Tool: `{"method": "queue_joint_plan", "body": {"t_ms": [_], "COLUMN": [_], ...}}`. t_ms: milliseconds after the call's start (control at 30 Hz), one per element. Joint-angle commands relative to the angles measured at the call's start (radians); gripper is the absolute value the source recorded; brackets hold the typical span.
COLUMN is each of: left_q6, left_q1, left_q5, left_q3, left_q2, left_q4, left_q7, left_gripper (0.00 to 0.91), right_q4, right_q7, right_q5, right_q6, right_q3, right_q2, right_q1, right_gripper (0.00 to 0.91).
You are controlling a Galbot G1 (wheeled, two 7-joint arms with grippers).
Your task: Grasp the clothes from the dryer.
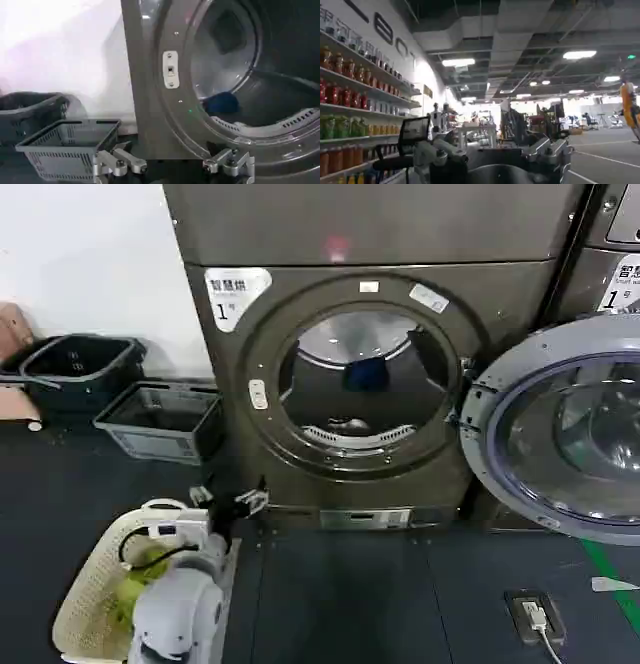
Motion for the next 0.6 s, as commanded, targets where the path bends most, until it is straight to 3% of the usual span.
{"method": "queue_joint_plan", "body": {"t_ms": [33, 233, 600], "left_q6": [0.049, 0.049, 0.049], "left_q1": [0.004, 0.006, 0.003], "left_q5": [0.001, 0.003, -0.001], "left_q3": [0.000, 0.005, 0.006], "left_q2": [0.001, 0.001, 0.005], "left_q4": [-0.002, -0.002, -0.002], "left_q7": [0.000, 0.002, 0.001], "left_gripper": [0.907, 0.907, 0.907], "right_q4": [-0.003, -0.020, -0.015], "right_q7": [0.027, 0.034, 0.056], "right_q5": [0.007, -0.001, 0.008], "right_q6": [0.021, 0.059, 0.037], "right_q3": [-0.008, -0.024, -0.025], "right_q2": [0.000, 0.003, 0.003], "right_q1": [-0.001, -0.002, -0.004], "right_gripper": [0.907, 0.907, 0.907]}}
